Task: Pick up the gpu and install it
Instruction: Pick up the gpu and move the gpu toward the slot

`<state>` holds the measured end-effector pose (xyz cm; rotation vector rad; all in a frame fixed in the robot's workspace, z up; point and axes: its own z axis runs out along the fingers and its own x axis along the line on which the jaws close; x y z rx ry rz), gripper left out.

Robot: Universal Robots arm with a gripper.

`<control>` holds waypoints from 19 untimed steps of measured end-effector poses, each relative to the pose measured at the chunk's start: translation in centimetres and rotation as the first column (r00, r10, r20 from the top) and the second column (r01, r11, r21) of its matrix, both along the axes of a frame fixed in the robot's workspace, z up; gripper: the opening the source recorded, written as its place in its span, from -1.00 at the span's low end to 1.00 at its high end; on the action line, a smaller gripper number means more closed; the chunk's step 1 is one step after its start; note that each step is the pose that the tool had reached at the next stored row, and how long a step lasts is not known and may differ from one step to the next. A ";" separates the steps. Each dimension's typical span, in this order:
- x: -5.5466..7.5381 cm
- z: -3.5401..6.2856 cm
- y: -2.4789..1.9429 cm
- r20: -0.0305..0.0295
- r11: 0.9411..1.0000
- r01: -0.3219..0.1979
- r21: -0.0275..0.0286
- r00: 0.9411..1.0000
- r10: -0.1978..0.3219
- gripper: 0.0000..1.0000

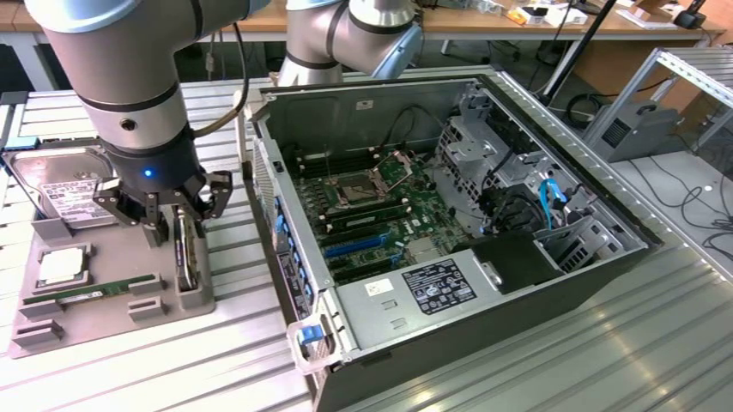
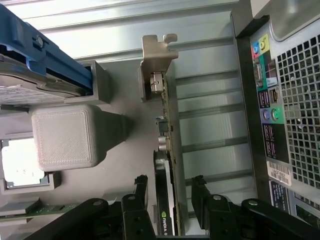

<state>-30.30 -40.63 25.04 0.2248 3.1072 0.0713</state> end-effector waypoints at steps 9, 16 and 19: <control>0.0 -0.29 0.60 0.000 1.000 0.000 0.000 1.000 0.000 -0.20; 0.0 -0.30 0.60 0.000 1.000 0.000 0.000 1.000 0.000 -0.45; 0.0 -0.29 0.60 0.000 1.000 0.000 0.000 1.000 0.000 -0.45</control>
